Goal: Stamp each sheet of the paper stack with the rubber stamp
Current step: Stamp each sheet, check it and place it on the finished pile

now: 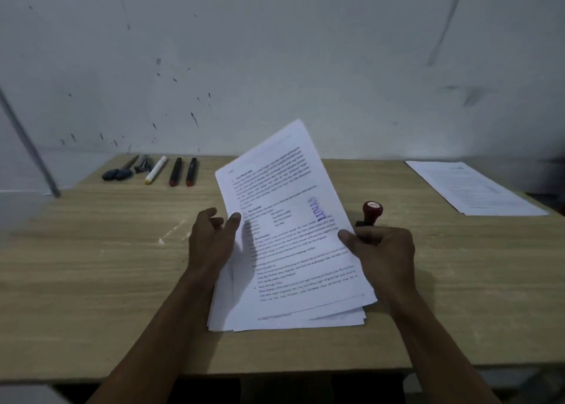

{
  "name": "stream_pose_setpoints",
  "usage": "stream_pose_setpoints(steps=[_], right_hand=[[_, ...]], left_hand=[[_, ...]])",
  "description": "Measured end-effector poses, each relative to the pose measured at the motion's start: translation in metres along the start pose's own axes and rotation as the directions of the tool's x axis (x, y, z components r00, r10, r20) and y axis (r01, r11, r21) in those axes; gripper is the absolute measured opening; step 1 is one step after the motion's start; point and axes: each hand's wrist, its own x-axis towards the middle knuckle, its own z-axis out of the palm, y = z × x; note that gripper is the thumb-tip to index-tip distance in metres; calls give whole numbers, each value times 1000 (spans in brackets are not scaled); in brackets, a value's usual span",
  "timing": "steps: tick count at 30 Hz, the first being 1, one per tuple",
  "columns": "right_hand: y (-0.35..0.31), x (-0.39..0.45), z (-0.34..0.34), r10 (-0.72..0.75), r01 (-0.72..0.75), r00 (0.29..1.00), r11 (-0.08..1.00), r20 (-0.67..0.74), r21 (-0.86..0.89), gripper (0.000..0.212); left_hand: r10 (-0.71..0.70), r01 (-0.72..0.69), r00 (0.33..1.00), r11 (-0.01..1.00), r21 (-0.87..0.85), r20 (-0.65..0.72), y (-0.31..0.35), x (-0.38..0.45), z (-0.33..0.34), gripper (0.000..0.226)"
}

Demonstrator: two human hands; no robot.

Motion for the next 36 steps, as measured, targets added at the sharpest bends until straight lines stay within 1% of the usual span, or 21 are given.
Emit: stream_pose_setpoints(steps=[2, 4, 7, 10, 14, 18, 20, 24, 26, 28, 30, 32, 34, 36], right_hand=[[-6, 6, -7, 13, -16, 999, 996, 30, 86, 4], [-13, 14, -14, -15, 12, 1000, 990, 24, 138, 3], [-21, 28, -30, -61, 63, 998, 986, -16, 151, 17], [-22, 44, -45, -41, 42, 999, 987, -7, 157, 18], [-14, 66, -68, -4, 9, 999, 991, -38, 136, 10], [-5, 85, -89, 39, -24, 994, 990, -99, 142, 11], [-1, 97, -98, 49, -35, 989, 993, -137, 109, 12], [15, 135, -122, 47, -55, 970, 998, -239, -30, 23], [23, 157, -137, 46, -83, 961, 988, -273, -126, 28], [28, 179, -155, 40, -115, 954, 965, -297, -237, 27], [34, 202, -174, 50, -175, 941, 919, -336, -352, 22], [42, 223, -193, 64, -255, 919, 848, -388, -465, 18], [50, 239, -207, 87, -317, 907, 785, -412, -532, 18], [60, 253, -218, 104, -354, 904, 726, -415, -590, 22]], left_hand=[[-27, 37, 997, 989, -144, 67, 9, 4, 1, 48], [-25, 65, 989, 960, -272, 148, 22, 9, 3, 33], [-39, 96, 988, 914, -395, 151, 46, 15, 11, 20], [-32, 107, 986, 877, -469, 164, 69, 20, 22, 8], [-35, 117, 984, 868, -483, 175, 101, 26, 53, 12], [-5, 110, 979, 854, -508, 203, 130, 25, 83, 17], [8, 99, 977, 864, -493, 211, 144, 25, 100, 17], [42, 59, 974, 902, -427, 224, 174, 27, 149, 15], [67, 27, 971, 924, -381, 232, 186, 28, 176, 20], [94, -16, 966, 951, -310, 241, 195, 31, 204, 28], [121, -56, 957, 969, -242, 265, 202, 36, 234, 35], [149, -105, 943, 981, -160, 297, 206, 40, 269, 37], [165, -149, 925, 986, -73, 342, 205, 42, 303, 36], [177, -194, 901, 981, 2, 397, 201, 44, 338, 33]])
